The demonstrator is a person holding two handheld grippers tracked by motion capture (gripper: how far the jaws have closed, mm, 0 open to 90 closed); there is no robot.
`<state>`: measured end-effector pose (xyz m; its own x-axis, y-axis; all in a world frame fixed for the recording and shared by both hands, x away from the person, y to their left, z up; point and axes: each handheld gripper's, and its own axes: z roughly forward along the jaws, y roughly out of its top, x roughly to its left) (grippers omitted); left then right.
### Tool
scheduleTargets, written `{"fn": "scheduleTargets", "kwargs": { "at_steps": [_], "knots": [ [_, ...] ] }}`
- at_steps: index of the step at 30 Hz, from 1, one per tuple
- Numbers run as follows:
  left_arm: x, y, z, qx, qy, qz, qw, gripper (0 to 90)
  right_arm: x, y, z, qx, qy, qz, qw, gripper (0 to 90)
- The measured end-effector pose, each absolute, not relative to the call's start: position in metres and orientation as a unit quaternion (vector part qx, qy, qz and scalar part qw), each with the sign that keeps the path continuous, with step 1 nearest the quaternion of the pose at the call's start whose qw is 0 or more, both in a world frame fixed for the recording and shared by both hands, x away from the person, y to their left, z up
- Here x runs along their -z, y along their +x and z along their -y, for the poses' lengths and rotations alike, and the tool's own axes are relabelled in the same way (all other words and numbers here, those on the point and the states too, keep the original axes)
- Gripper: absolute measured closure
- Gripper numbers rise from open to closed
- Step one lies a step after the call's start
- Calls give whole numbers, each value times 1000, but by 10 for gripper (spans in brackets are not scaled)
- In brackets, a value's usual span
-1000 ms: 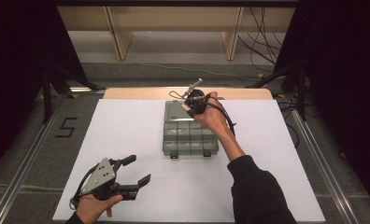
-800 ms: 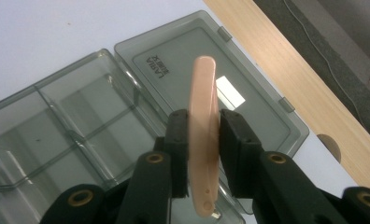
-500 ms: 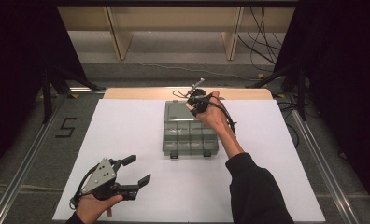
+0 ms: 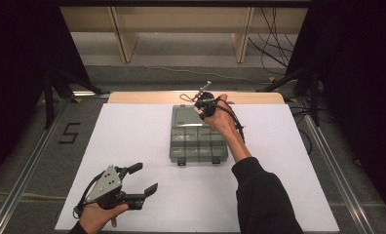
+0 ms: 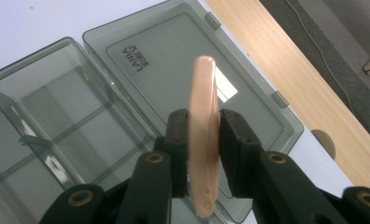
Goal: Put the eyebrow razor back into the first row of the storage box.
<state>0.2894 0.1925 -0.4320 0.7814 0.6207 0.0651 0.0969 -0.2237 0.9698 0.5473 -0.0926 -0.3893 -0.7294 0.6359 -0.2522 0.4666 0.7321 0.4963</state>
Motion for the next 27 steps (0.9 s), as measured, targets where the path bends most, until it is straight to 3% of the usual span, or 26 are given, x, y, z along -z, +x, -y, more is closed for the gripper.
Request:
{"fn": "scheduleTargets", "kwargs": {
  "at_steps": [6,7,9,10,11,27],
  "knots": [
    [432,289,-193,-227,746,-244,577,187,390,550,89,-200,303,-908,208,741],
    [429,296,-198,-272,753,-207,562,187,391,551,89,-199,301,-909,208,741],
    [429,296,-198,-272,753,-207,562,187,393,553,89,-198,301,-909,209,741],
    [429,295,-198,-272,754,-209,561,187,393,553,89,-198,301,-909,209,741],
    [432,289,-193,-226,745,-245,577,187,395,554,89,-197,302,-909,208,741],
    [432,289,-193,-226,745,-245,577,188,404,560,88,-191,290,-915,206,741]
  ]
}}
